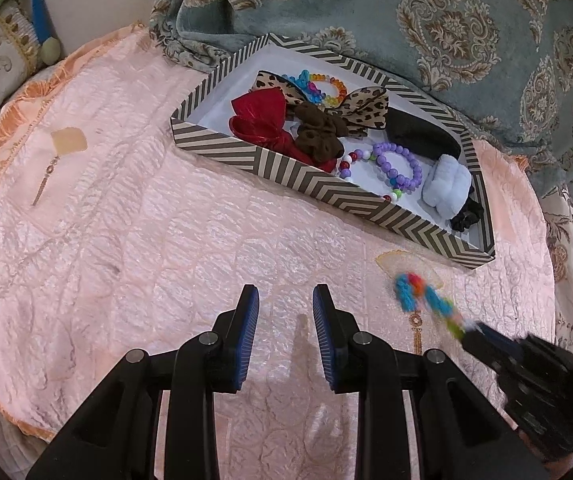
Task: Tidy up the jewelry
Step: 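Move both open grippers down to the blue-green beaded strand beside the fan charm, then grasp the blue end of the strand with the left gripper while the right grasps the green end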
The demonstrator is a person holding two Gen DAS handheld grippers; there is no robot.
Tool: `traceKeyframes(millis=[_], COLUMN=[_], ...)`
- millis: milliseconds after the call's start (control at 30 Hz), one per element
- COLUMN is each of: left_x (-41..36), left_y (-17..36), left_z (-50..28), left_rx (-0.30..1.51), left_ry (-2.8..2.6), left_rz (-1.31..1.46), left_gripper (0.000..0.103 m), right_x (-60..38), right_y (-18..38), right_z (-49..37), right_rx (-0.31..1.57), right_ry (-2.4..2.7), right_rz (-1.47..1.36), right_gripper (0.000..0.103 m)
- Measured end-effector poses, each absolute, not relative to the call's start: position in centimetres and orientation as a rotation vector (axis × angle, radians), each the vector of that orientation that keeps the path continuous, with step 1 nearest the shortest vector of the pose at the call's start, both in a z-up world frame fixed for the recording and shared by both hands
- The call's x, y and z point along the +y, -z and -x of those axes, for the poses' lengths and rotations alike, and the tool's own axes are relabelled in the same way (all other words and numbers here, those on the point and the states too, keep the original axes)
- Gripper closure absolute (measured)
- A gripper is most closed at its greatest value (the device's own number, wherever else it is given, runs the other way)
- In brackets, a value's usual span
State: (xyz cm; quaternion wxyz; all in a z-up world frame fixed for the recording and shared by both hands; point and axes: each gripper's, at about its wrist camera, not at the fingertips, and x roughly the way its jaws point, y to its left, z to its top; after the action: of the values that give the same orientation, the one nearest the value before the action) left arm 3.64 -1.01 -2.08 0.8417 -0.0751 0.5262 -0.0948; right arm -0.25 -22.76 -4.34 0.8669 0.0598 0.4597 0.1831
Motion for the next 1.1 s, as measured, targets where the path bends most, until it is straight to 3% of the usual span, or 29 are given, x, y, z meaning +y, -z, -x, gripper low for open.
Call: traceKeyframes(millis=[233,500,533,600,633,1100], left_x=[-2.3,-5.7,-6.5,-7.8,-8.3,-13.4], left_y=[2.0,1.4,1.5,1.7,1.8,4.5], left_z=[-2.9,-1.4,-1.4,-1.4,-1.4,-2.5], left_rx=[1.122,1.128,1.134,1.146,1.148,1.214], left_ry=[0.223,0.344,0.370,0.397,0.407,0.440], left_rz=[0.158,0.125,0.125,0.125,0.122,0.024], left_gripper=[0.092,0.092,0.091,0.088,0.087,0.087], right_x=[-25.7,-29.7,-30.3,-31.4,-31.9,-30.1], right_y=[2.1,5.1,5.2,5.2,5.1,5.5], right_z=[2.2,0.9,1.0,1.4,1.6,0.9], right_rx=[0.925,1.038,1.036,1.018,1.007,1.000], right_ry=[-0.469,-0.179,-0.172,-0.139,-0.128,-0.215], right_rz=[-0.290,-0.220,-0.232,-0.264,-0.273,-0.166], right_gripper=[0.092,0.089,0.087,0.070,0.069,0.069])
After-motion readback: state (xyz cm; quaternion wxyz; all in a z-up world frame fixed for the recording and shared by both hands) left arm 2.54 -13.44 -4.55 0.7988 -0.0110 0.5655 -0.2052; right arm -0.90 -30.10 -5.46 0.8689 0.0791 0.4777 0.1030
